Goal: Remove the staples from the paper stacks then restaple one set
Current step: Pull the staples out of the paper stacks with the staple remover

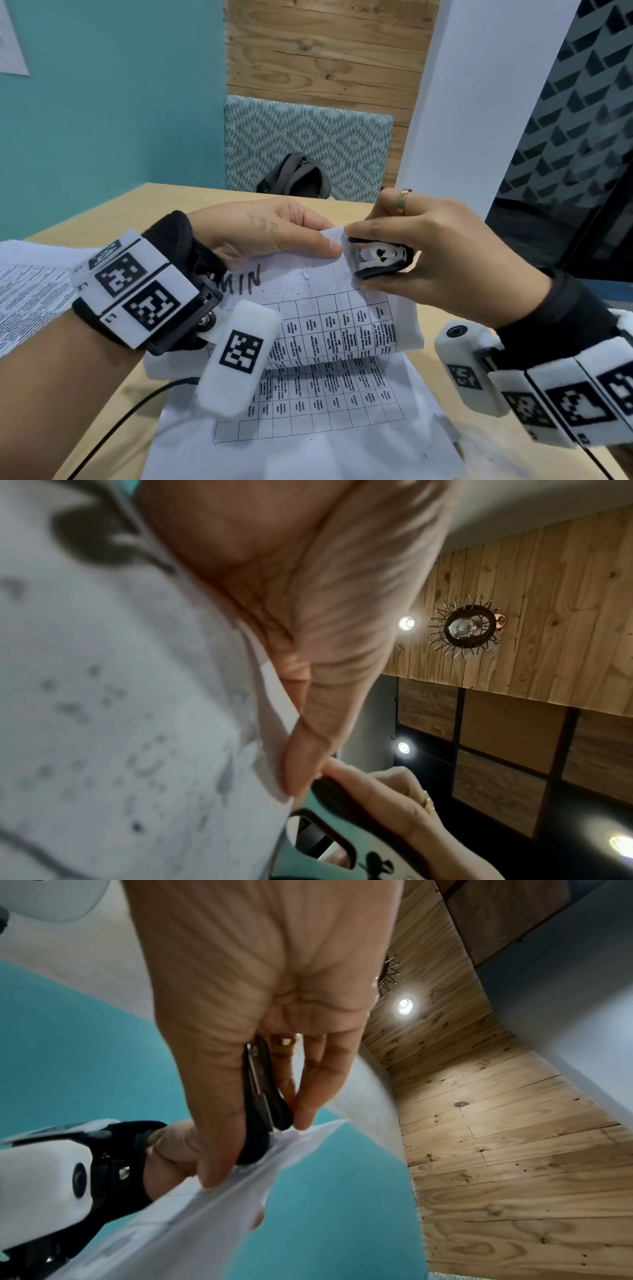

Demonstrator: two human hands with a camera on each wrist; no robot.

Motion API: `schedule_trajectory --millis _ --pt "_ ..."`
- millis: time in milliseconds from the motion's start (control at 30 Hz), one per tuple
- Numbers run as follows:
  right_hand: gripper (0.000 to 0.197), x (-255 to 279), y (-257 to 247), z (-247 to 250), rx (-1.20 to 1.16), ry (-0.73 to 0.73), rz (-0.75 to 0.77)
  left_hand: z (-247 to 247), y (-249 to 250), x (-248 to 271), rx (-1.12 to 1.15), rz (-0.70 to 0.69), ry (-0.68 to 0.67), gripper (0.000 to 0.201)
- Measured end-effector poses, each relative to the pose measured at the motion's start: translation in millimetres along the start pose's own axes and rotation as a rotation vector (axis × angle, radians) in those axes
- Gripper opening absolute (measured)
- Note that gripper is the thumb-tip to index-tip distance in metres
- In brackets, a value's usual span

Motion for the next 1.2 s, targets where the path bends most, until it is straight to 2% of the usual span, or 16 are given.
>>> schedule_trajectory --millis 300,467,800,900,1033,1200 --pt "0.042 1 2 1 0.031 0.022 0.011 1 3 1 -0.013 0.006 0.005 0.034" --pt "0.041 1 0 1 0.035 0.016 0.011 -2 4 2 -0.024 -0.005 0.010 0.020" --pt "0.025 1 -9 0 0.145 0.064 0.047 -4 8 6 -0.084 -0.053 0.002 0.007" --pt "0.022 1 -10 -1 0.167 0.072 0.051 -6 9 6 -0.157 -0.079 0.021 0.008" --pt "0.021 1 -10 -2 0.156 0.083 0.051 -8 8 3 -0.294 -0.123 0.069 0.022" --pt "0.020 1 -11 -2 0.138 0.099 0.023 -8 7 0 -0.303 -0.176 0.096 0.017"
Point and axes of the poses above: each hand's wrist, its own x-axis away from the middle knuckle, its own z-axis out of the back of the hand, y = z × x, the point moved 1 cm from there along -x, towards the middle knuckle
